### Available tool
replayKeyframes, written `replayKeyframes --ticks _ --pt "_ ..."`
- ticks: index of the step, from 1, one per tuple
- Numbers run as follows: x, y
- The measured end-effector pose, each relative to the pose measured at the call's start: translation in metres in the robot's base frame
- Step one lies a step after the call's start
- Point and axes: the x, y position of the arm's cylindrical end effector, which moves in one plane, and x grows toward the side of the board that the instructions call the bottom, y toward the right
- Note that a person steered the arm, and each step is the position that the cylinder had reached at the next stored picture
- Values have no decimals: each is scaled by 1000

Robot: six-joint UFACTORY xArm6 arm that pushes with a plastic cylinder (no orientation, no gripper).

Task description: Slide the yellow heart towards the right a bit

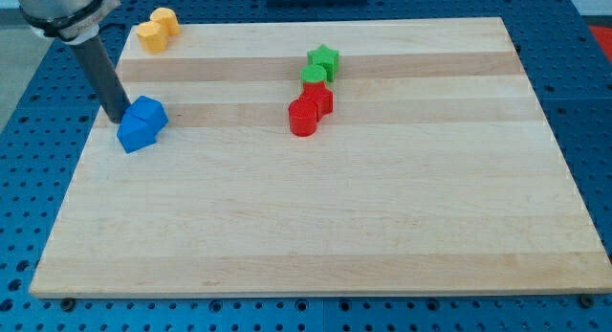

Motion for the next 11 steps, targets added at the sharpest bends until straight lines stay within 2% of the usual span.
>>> replayKeyframes --ticks 2,4,6,9,11 --pt "14 5" --pt "-35 -42" --pt "-42 -42" --pt "-189 -42" --pt "-202 -42"
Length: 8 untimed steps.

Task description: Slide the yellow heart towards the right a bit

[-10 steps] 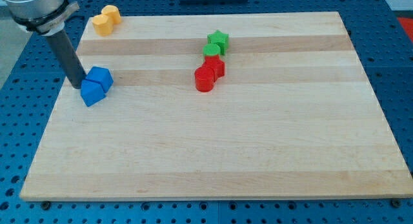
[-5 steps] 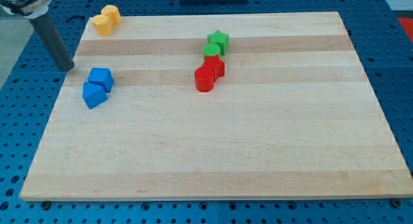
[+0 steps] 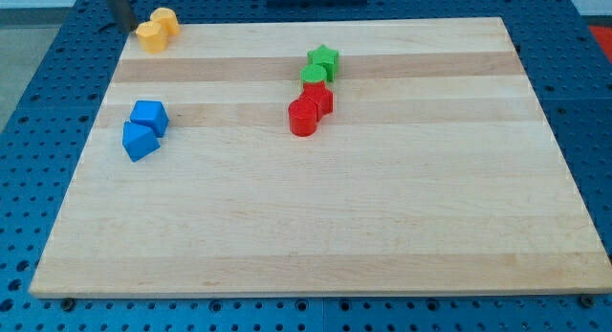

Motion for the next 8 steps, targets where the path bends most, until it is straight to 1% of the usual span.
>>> replayKeyframes --ticks 1,3,4,5,7,8 --pt "-1 3" --pt "3 83" --pt "13 85" --pt "0 76" --pt "-1 77" --pt "6 96"
